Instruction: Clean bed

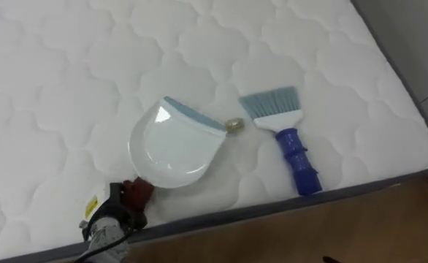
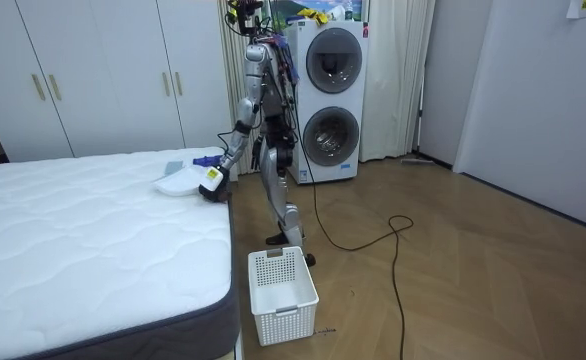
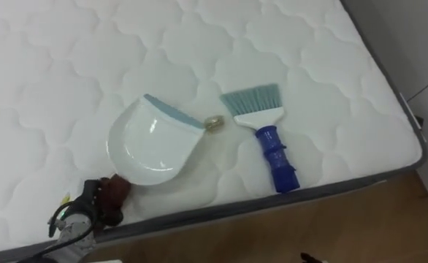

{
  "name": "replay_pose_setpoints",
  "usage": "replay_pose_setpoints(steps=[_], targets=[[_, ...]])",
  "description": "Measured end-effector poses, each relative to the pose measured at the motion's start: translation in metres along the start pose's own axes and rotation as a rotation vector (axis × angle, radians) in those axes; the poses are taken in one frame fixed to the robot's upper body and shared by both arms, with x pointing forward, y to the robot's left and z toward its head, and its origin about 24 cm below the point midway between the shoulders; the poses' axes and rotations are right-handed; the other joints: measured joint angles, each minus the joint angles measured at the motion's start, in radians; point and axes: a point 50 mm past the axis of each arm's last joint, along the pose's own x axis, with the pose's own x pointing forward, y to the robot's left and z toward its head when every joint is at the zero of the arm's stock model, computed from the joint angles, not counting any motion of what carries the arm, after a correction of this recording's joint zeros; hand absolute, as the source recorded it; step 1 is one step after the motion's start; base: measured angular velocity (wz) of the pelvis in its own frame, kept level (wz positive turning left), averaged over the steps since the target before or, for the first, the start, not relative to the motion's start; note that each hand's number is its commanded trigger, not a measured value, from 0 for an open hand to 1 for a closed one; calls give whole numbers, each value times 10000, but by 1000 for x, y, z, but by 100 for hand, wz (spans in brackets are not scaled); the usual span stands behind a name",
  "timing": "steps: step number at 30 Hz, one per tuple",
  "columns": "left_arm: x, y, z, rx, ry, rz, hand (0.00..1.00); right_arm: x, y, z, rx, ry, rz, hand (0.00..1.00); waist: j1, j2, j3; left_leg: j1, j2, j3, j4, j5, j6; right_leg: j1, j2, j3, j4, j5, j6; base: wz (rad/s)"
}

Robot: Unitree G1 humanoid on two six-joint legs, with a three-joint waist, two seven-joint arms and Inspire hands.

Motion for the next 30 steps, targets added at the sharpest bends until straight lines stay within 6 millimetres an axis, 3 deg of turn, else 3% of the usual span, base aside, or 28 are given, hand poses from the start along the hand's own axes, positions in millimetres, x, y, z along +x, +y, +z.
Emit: replay_pose_setpoints(steps=[9,22,26,30], targets=[[-3,-6,-5,-31,153,-310,100,-1,2,-4,-99,116,76,0,5,-136,-85,30,-1,55,42,1,1,-44,-22,-6,136,0,0,-1],[-3,-5,-8,-12,300,-282,100,-1,1,-9,-75,364,26,0,33,-130,-92,27,7,67,187,1,0,-10,-26,-91,168,28,-48,0],[-1,2,-12,425,235,-109,100,-1,-3,-10,224,483,-142,0,80,-18,-89,24,13,132,252,1,0,-33,-32,-59,205,35,-60,-3],[4,20,-16,1521,-164,540,100,-1,-10,-9,1217,398,-462,0,86,238,-117,-86,1,215,314,1,1,-223,-59,-10,362,36,-61,-8]])
